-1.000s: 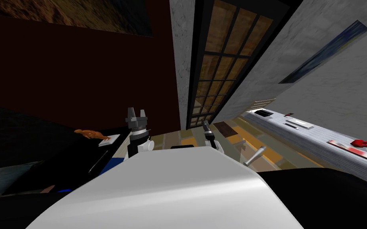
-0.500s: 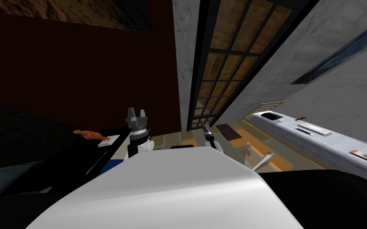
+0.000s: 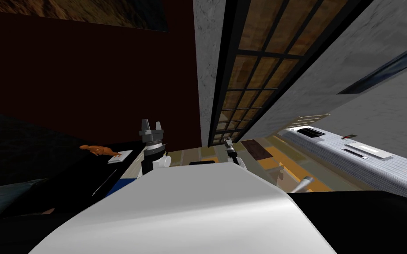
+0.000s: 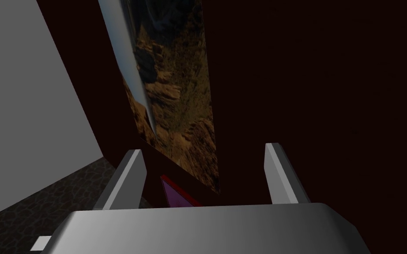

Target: Pull the door open

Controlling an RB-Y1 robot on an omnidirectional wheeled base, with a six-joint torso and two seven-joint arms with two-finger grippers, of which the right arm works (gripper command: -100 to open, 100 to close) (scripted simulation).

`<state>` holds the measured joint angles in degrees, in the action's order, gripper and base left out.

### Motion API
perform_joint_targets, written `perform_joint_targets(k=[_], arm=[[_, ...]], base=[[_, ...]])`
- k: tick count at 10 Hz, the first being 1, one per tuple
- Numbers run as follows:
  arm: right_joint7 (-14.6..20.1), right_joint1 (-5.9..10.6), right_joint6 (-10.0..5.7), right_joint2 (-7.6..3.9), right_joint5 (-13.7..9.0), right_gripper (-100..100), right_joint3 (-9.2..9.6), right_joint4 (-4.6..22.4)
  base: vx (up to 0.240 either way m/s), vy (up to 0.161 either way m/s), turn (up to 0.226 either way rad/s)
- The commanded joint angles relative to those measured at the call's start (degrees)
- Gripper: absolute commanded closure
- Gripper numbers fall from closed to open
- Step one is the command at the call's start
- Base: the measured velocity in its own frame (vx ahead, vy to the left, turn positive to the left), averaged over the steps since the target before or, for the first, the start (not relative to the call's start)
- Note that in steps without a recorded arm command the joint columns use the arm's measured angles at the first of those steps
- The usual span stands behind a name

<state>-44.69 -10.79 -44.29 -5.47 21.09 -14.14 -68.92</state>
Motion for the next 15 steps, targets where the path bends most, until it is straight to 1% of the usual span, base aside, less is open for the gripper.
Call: perform_joint_targets(k=[1, 6, 10, 13, 15], arm=[[-2.50, 0.62, -0.80, 0.10, 0.89, -100, -0.72, 2.31], [-9.02, 3.12, -3.11, 0.27, 3.22, -100, -2.93, 9.84], [-13.48, 4.83, -4.69, 0.49, 4.80, -100, -4.45, 14.98], [-16.15, 5.86, -5.64, 0.67, 5.76, -100, -5.36, 18.06], [-18.94, 6.93, -6.63, 0.89, 6.75, -100, -6.30, 21.28]], base=[[0.088, -0.029, 0.071], [0.087, -0.016, 0.055], [0.071, -0.022, 0.053], [0.064, -0.025, 0.039], [0.073, -0.021, 0.057]])
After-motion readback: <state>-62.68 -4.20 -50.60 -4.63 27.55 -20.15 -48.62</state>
